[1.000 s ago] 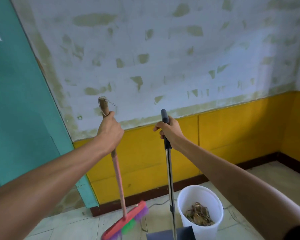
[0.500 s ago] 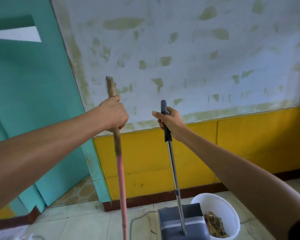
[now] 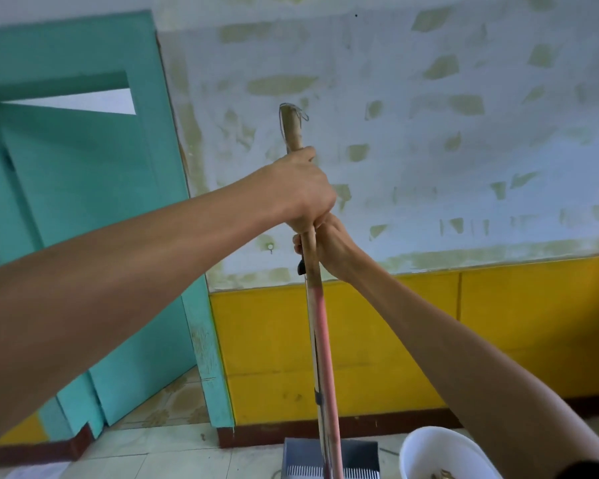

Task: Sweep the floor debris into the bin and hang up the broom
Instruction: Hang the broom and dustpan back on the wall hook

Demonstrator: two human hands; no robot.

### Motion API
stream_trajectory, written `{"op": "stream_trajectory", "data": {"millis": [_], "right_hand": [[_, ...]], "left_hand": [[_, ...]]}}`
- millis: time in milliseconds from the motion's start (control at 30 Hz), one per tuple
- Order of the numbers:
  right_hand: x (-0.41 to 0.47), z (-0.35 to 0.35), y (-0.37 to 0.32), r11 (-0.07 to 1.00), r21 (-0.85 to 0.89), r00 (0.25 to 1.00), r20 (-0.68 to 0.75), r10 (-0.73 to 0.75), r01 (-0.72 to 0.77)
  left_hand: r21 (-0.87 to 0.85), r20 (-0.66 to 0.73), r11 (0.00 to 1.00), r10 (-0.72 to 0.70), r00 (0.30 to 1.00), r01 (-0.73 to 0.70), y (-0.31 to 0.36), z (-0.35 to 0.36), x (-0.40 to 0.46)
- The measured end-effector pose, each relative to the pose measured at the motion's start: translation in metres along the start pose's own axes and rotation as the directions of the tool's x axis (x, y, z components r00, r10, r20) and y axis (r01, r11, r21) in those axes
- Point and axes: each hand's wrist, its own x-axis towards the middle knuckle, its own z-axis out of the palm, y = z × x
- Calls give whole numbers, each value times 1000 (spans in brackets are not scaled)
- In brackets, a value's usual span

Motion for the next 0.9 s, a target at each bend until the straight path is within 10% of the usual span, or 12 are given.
{"op": "stream_trajectory", "data": {"millis": [467, 733, 900], "right_hand": [[-25, 23, 2, 995, 35, 996, -4, 94, -94], [-25, 18, -2, 972, -168, 977, 163, -136, 163], [-25, 31, -3, 926, -301, 966, -47, -253, 228]], "left_hand": [[-47, -13, 998, -32, 999, 31, -46, 6, -14], [10, 32, 997, -74, 997, 74, -66, -10, -12], [-7, -6, 995, -98, 995, 98, -67, -23, -6]]}}
